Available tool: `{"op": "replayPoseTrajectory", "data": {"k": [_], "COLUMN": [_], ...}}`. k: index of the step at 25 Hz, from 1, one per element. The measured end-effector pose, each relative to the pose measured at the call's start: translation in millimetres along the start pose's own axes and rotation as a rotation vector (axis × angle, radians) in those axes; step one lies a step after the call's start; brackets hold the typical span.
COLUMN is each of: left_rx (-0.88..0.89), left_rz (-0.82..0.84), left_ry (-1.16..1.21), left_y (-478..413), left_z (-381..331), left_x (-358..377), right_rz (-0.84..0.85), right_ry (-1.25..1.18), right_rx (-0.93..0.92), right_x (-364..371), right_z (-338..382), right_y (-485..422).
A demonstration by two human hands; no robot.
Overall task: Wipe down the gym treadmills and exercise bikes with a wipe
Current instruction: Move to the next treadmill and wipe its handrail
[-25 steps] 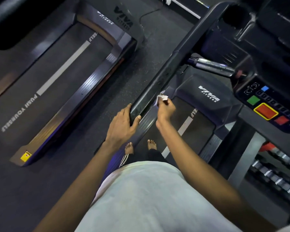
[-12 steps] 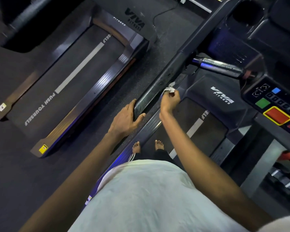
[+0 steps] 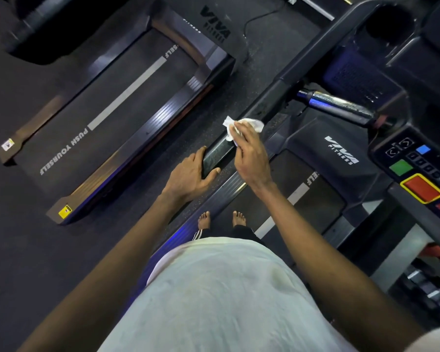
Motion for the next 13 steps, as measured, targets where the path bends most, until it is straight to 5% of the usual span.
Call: {"op": "replayPoseTrajectory", "data": {"k": [7, 13], "left_rx": [-0.017, -0.031], "left_rz": [-0.041, -0.054], "left_ry": [-0.038, -0.064], "left_y": [-16, -15], "left_z": [-16, -16], "left_x": [4, 3], "right_rz": [0.197, 0.144], "right_ry": [0.147, 0.089], "right_rx": [-0.134, 0.104], "right_x": [4, 0], "right_z": [1, -4], "right_y": [-9, -13]}}
Point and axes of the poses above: each hand's wrist, its own y-axis away from the middle knuckle, its own x-axis out of the palm, z = x × y, the point moved 6 cm from there along -y, towards the middle knuckle, and after that the axes turned 3 degrees about -z, right-handed, at the moved point
